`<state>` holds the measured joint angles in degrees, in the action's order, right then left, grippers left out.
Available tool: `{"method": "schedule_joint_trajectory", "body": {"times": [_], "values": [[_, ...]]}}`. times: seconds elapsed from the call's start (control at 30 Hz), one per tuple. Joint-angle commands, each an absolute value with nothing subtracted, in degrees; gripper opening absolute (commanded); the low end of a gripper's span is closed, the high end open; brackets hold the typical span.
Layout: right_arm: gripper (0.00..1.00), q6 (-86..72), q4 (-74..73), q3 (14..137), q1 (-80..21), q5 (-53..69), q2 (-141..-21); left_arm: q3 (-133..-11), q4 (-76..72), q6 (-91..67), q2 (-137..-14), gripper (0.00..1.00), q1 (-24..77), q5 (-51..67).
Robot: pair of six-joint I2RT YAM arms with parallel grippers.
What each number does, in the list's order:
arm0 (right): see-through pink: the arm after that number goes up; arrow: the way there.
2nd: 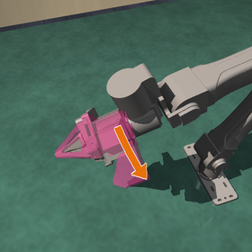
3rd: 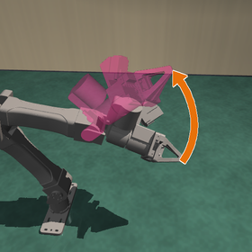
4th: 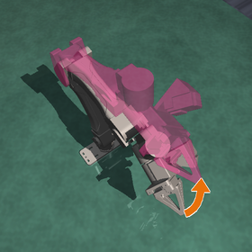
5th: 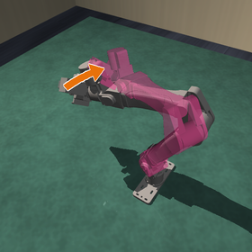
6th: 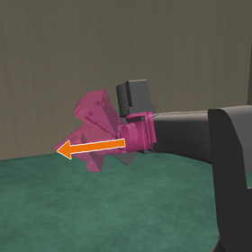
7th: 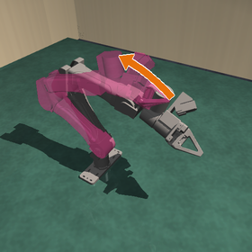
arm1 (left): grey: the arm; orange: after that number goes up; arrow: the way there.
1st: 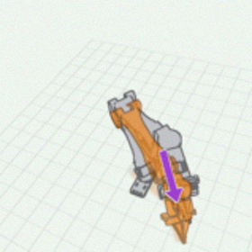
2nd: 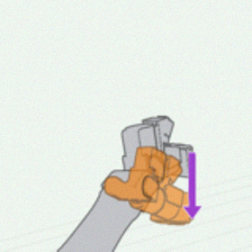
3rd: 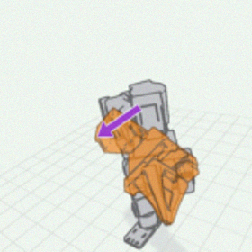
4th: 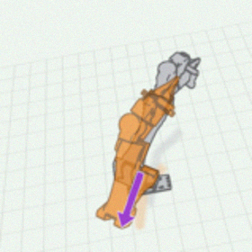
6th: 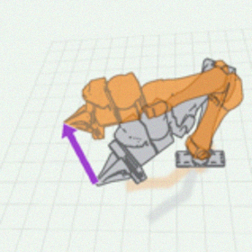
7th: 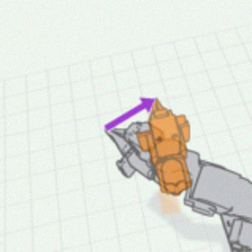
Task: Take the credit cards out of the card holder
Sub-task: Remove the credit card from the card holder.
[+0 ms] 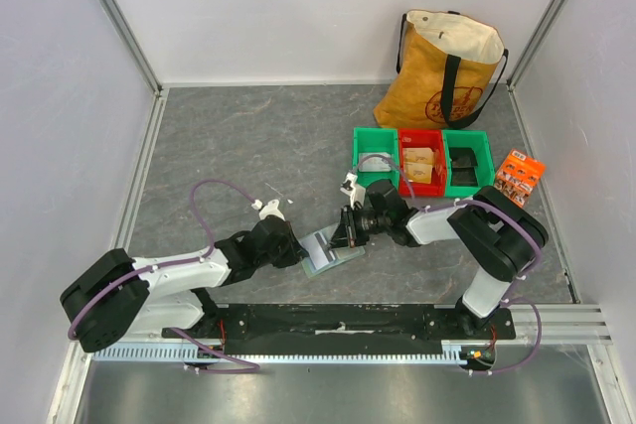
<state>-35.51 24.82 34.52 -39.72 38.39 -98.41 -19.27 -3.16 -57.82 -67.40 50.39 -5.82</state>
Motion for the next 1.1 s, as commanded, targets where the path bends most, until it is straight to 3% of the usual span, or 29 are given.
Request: {"method": "schedule_joint_trajectory", "body": {"times": [0.0,0.07,0.37,0.6,0.77,1.07], "values": [[0.08,-37.3,30.4,33.8,-39.7,42.1,-99.1,-17.5,1.7,-58.4,-68.7,0.05,50.5,-8.2],[0.00,-37.3,30.9,33.1,-39.5,42.2,-99.2,-17.4,1.7,-58.4,-68.7,0.05,50.5,-8.3],[0.00,-37.4,32.3,29.9,-37.0,43.1,-100.0,-17.4,2.0,-58.3,-69.2,0.04,50.5,-8.6],[0.08,-39.1,34.4,28.4,-36.1,44.1,-100.3,-18.0,1.9,-57.8,-70.1,0.04,50.5,-8.6],[0.01,-40.1,35.8,28.7,-36.1,44.8,-100.9,-18.3,1.9,-57.6,-70.7,0.03,50.5,-8.3],[0.00,-35.3,27.8,27.3,-32.8,43.0,-97.4,-18.0,2.4,-57.6,-69.9,0.03,50.4,-8.7]]}}
